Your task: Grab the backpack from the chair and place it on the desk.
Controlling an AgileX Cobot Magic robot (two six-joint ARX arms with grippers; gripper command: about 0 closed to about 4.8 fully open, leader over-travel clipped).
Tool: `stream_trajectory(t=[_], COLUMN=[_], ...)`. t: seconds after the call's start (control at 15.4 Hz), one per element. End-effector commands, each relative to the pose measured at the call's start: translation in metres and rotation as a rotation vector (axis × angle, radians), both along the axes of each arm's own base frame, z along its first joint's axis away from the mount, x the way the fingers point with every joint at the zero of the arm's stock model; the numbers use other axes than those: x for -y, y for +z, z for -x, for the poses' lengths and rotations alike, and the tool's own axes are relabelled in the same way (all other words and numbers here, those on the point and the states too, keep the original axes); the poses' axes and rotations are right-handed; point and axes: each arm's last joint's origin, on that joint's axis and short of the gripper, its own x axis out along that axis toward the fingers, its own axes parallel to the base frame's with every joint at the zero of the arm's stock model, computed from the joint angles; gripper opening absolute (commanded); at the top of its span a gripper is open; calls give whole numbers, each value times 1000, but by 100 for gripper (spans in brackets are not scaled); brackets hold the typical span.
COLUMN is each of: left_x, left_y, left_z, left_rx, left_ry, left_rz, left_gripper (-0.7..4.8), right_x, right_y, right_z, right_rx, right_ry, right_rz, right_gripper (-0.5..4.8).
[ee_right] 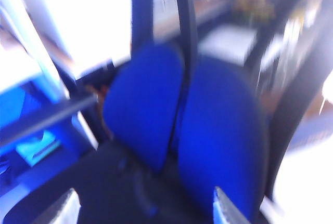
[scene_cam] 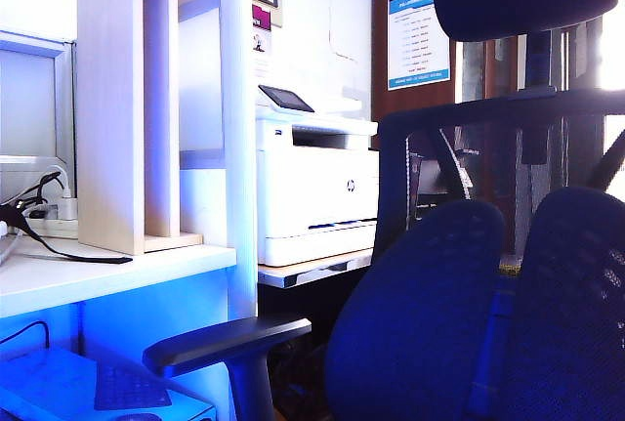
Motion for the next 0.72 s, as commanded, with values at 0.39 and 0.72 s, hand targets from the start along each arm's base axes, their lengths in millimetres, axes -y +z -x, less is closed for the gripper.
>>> stream_trajectory(t=[0.39, 0.72], left_x=[-7, -7], left_y=[-52, -77], left_z=[-28, -35], left_rx=[-66, -126], left_ry=[147, 111], left_rz=[113, 101], left_gripper=[53, 10], right_x=[1, 1], right_y=[-54, -70], right_z=[-7, -6], right_rx=[-57, -96], right_ry=[-18, -3], right_rz=[-21, 33], right_gripper=[157, -5])
